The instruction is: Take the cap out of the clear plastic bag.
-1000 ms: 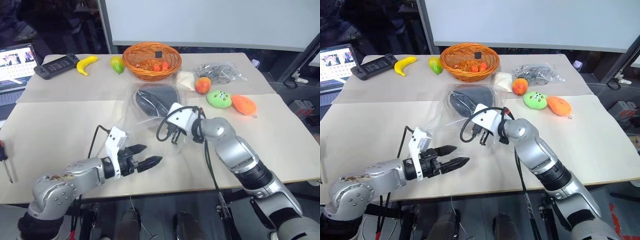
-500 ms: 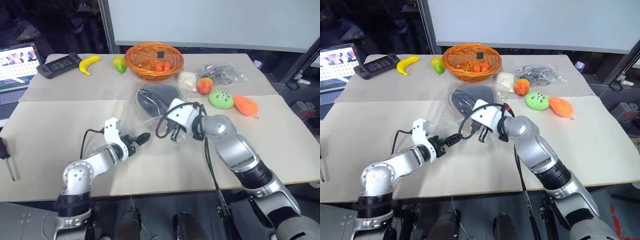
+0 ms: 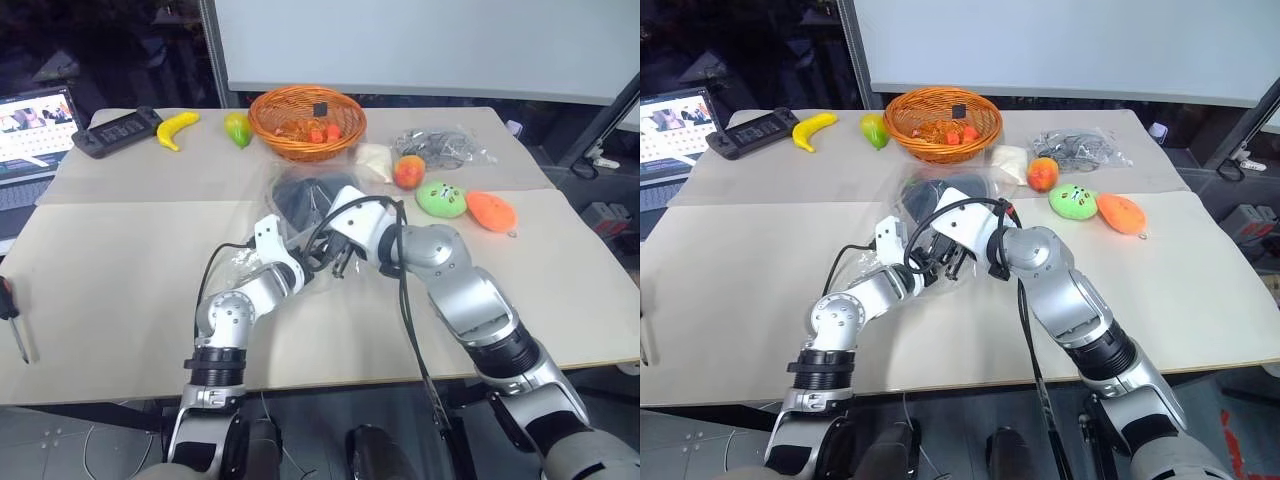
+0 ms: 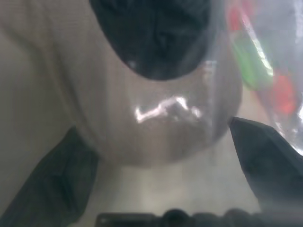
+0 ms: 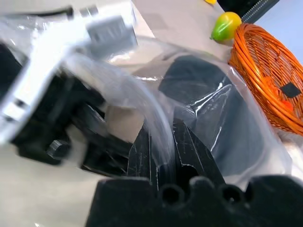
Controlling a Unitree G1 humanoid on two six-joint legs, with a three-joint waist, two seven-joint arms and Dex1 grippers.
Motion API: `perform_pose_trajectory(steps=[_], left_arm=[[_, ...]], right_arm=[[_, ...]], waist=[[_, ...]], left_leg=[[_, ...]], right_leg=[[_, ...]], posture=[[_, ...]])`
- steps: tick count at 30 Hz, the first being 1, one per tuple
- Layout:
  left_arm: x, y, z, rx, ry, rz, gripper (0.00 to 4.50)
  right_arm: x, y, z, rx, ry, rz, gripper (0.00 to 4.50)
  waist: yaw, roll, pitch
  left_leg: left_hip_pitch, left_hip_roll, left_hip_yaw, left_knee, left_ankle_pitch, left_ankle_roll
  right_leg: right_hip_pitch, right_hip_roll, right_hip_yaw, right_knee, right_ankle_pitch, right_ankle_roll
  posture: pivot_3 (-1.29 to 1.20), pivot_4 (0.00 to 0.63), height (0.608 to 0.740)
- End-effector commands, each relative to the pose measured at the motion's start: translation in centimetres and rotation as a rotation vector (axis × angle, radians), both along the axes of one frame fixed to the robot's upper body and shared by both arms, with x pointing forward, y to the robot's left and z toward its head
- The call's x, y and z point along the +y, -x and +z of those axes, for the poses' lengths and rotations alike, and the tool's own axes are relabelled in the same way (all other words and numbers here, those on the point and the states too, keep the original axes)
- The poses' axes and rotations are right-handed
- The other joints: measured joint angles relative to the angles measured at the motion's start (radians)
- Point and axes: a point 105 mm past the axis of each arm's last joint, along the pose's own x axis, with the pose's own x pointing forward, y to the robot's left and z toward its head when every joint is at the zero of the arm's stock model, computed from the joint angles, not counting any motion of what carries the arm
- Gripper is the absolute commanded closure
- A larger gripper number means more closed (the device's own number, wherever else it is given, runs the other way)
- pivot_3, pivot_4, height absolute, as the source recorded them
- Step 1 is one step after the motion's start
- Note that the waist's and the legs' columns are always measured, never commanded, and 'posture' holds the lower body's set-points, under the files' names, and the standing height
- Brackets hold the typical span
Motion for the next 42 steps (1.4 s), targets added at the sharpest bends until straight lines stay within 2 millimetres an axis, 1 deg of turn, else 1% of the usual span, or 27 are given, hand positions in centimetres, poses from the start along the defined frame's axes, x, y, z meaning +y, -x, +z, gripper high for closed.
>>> perform_pose_trajectory(steps=[1, 5, 7, 8, 14, 17, 21, 23, 25, 26, 29, 32, 33, 35, 37, 42], left_arm=[[0.2, -0.8, -0.7, 0.044, 0.061, 0.068, 0.0], [0.3, -0.7, -1.9, 0.113, 0.103, 0.098, 0.0], [0.4, -0.4, -1.9, 0.117, 0.126, 0.099, 0.54], [0.5, -0.3, -1.8, 0.12, 0.146, 0.104, 0.69], [0.9, -0.4, -1.6, 0.11, 0.143, 0.114, 2.95], [0.6, -0.3, -1.6, 0.106, 0.146, 0.104, 4.01], [0.4, -0.3, -1.0, 0.069, 0.158, 0.086, 4.01], [0.0, 0.0, 0.4, 0.0, 0.195, 0.04, 4.01], [-0.1, 1.0, 2.3, -0.069, 0.252, -0.045, 4.01], [0.2, 1.4, 2.9, -0.089, 0.266, -0.069, 4.01], [2.0, 2.9, 3.9, -0.122, 0.292, -0.104, 4.01], [3.9, 4.2, 5.2, -0.143, 0.372, -0.103, 4.01], [4.8, 4.7, 5.9, -0.149, 0.428, -0.088, 4.01], [6.0, 6.0, 6.6, -0.148, 0.488, -0.092, 4.01], [6.3, 7.1, 6.4, -0.12, 0.461, -0.117, 4.01], [7.0, 9.2, 4.7, -0.005, 0.425, -0.151, 4.01]], right_arm=[[0.3, 0.6, 2.1, -0.067, -0.028, 0.026, 4.45], [0.2, 0.5, 2.0, -0.067, -0.024, 0.021, 4.45], [0.1, 0.4, 2.0, -0.068, -0.02, 0.019, 4.5], [0.1, 0.3, 2.0, -0.07, -0.02, 0.017, 4.5], [0.0, 0.2, 1.9, -0.07, -0.013, 0.015, 4.5], [0.1, 0.2, 1.9, -0.071, -0.009, 0.015, 4.5], [0.0, 0.1, 1.8, -0.073, -0.002, 0.014, 4.5], [0.0, 0.1, 1.7, -0.072, 0.0, 0.013, 4.5], [0.0, 0.1, 1.6, -0.071, 0.007, 0.013, 4.5], [0.1, 0.2, 1.6, -0.072, 0.008, 0.013, 4.5], [0.0, 0.2, 1.5, -0.072, 0.009, 0.011, 4.5], [-0.1, 0.2, 1.3, -0.072, 0.015, 0.009, 4.5], [-0.1, 0.2, 1.3, -0.071, 0.017, 0.009, 4.5], [-0.1, 0.2, 1.2, -0.071, 0.019, 0.009, 4.5], [-0.1, 0.2, 1.1, -0.071, 0.02, 0.01, 4.5], [0.0, 0.1, 0.9, -0.074, 0.027, 0.01, 4.5]], waist=[[0.0, 0.0, 0.0], [-0.001, 0.0, 0.0], [-0.001, 0.0, 0.0], [-0.001, 0.0, 0.0], [-0.002, 0.0, 0.0], [-0.002, 0.0, 0.0], [-0.002, 0.0, 0.0], [-0.002, 0.0, 0.0], [-0.004, 0.0, 0.0], [-0.005, 0.0, 0.0], [-0.007, 0.0, 0.0], [-0.011, 0.0, 0.0], [-0.01, 0.0, 0.0], [-0.008, 0.0, 0.0], [-0.009, 0.0, 0.0], [-0.004, 0.0, 0.0]], left_leg=[[0.0, 0.0, 0.0, 0.0, 0.0, 0.0], [0.003, 0.0, 0.0, 0.0, 0.0, 0.0], [0.003, 0.0, 0.0, 0.0, 0.0, 0.0], [0.003, 0.0, 0.0, 0.0, 0.0, 0.0], [0.003, 0.0, -0.001, 0.0, 0.0, 0.0], [0.003, 0.0, -0.001, -0.001, 0.0, 0.0], [0.003, 0.0, -0.001, -0.001, 0.0, 0.0], [0.003, 0.0, -0.001, -0.001, 0.0, 0.0], [0.003, 0.0, -0.001, -0.001, 0.0, 0.0], [0.003, 0.0, -0.001, -0.002, 0.0, 0.0], [0.003, 0.0, -0.001, -0.003, 0.0, 0.0], [0.003, 0.001, -0.001, -0.003, 0.0, 0.0], [0.003, 0.001, -0.001, -0.003, 0.0, 0.0], [0.003, 0.001, -0.001, -0.002, 0.0, 0.0], [0.003, 0.001, -0.001, -0.002, 0.0, 0.0], [0.003, 0.0, -0.001, -0.002, 0.0, 0.0]], right_leg=[[0.001, 0.0, 0.0, 0.0, 0.0, 0.0], [0.004, 0.0, -0.001, -0.001, 0.0, 0.0], [0.004, 0.0, -0.001, -0.001, 0.0, 0.0], [0.005, 0.0, -0.001, -0.001, 0.0, 0.0], [0.005, 0.0, -0.001, -0.002, 0.0, 0.001], [0.005, 0.0, -0.001, -0.002, 0.0, 0.001], [0.005, 0.0, -0.001, -0.003, 0.0, 0.001], [0.005, 0.0, -0.001, -0.003, 0.0, 0.001], [0.005, 0.0, -0.001, -0.004, 0.0, 0.001], [0.005, 0.0, -0.001, -0.004, 0.0, 0.001], [0.004, 0.0, -0.001, -0.005, 0.0, 0.001], [0.004, 0.0, -0.001, -0.005, 0.0, 0.001], [0.004, 0.0, -0.001, -0.005, 0.0, 0.001], [0.005, 0.0, -0.001, -0.005, 0.0, 0.001], [0.005, -0.001, -0.001, -0.005, 0.0, 0.001], [0.005, -0.001, -0.001, -0.005, 0.001, 0.001]], posture=[[0.0, 0.15, 0.74], [0.0, 0.15, 0.74], [0.0, 0.15, 0.74], [0.0, 0.15, 0.74], [0.0, 0.15, 0.74], [0.0, 0.15, 0.74], [0.0, 0.15, 0.74], [0.0, 0.15, 0.74], [0.0, 0.15, 0.74], [0.0, 0.15, 0.74], [0.0, 0.15, 0.74], [0.0, 0.15, 0.74], [0.0, 0.15, 0.74], [0.0, 0.15, 0.74], [0.0, 0.15, 0.74], [0.0, 0.15, 0.74]])
